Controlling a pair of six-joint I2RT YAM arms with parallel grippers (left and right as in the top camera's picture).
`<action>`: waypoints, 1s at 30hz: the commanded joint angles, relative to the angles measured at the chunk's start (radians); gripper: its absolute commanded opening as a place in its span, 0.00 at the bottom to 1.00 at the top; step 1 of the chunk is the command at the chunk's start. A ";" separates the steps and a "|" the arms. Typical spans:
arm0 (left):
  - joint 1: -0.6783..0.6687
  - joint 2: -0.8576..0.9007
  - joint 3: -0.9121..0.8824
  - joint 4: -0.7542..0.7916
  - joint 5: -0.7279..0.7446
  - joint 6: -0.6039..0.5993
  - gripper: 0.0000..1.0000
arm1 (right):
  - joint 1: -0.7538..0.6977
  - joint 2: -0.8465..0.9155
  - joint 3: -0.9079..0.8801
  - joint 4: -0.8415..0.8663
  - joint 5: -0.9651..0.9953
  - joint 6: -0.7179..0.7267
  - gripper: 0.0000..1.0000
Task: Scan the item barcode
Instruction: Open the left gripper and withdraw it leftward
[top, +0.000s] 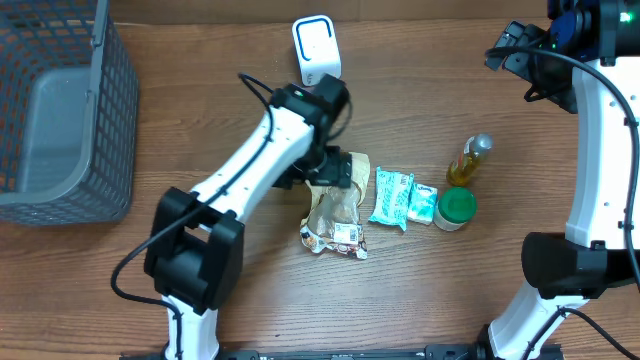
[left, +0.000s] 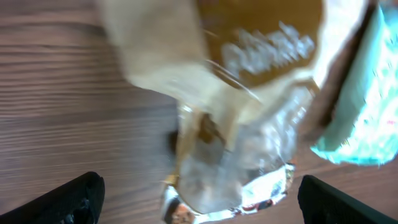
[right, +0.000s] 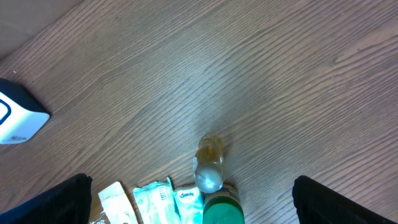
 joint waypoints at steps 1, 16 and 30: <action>0.096 -0.026 0.058 -0.008 -0.010 0.008 1.00 | -0.005 -0.018 0.013 0.003 0.002 -0.003 1.00; 0.397 -0.043 0.056 -0.033 -0.019 0.016 1.00 | -0.005 -0.018 0.013 0.002 0.002 -0.003 1.00; 0.414 -0.043 0.056 0.006 -0.018 0.004 1.00 | -0.005 -0.018 0.013 0.002 0.002 -0.003 1.00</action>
